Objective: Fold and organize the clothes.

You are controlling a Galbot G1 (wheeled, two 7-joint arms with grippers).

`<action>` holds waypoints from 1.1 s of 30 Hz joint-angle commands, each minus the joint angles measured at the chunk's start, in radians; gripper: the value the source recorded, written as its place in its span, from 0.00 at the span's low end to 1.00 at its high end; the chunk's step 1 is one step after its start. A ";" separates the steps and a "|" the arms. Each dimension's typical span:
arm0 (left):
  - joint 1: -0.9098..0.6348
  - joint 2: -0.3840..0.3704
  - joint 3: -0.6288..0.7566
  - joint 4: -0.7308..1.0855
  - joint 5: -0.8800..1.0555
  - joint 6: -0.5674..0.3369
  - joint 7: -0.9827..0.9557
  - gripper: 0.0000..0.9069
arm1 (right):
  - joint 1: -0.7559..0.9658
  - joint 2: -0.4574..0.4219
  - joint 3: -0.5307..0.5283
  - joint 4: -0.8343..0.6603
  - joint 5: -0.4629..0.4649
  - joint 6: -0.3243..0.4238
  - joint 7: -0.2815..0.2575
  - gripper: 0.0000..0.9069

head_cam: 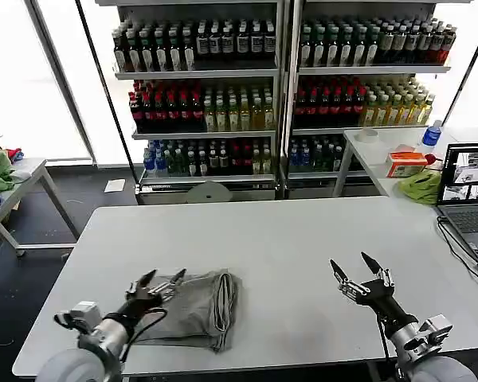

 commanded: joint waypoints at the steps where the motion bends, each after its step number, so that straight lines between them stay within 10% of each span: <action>1: 0.093 -0.037 -0.219 0.173 0.110 -0.085 0.089 1.00 | 0.013 0.001 -0.014 -0.006 -0.005 -0.001 0.003 1.00; 17: 0.068 -0.148 -0.065 0.206 0.125 -0.077 0.095 1.00 | 0.015 -0.008 -0.006 -0.008 -0.002 0.000 0.002 1.00; 21: 0.037 -0.156 -0.040 0.236 0.123 -0.068 0.111 0.19 | 0.014 -0.007 -0.005 -0.007 -0.004 0.003 0.000 1.00; 33: 0.022 -0.172 -0.008 0.226 0.098 -0.052 0.117 0.03 | 0.010 -0.008 0.001 -0.005 -0.002 0.006 -0.001 1.00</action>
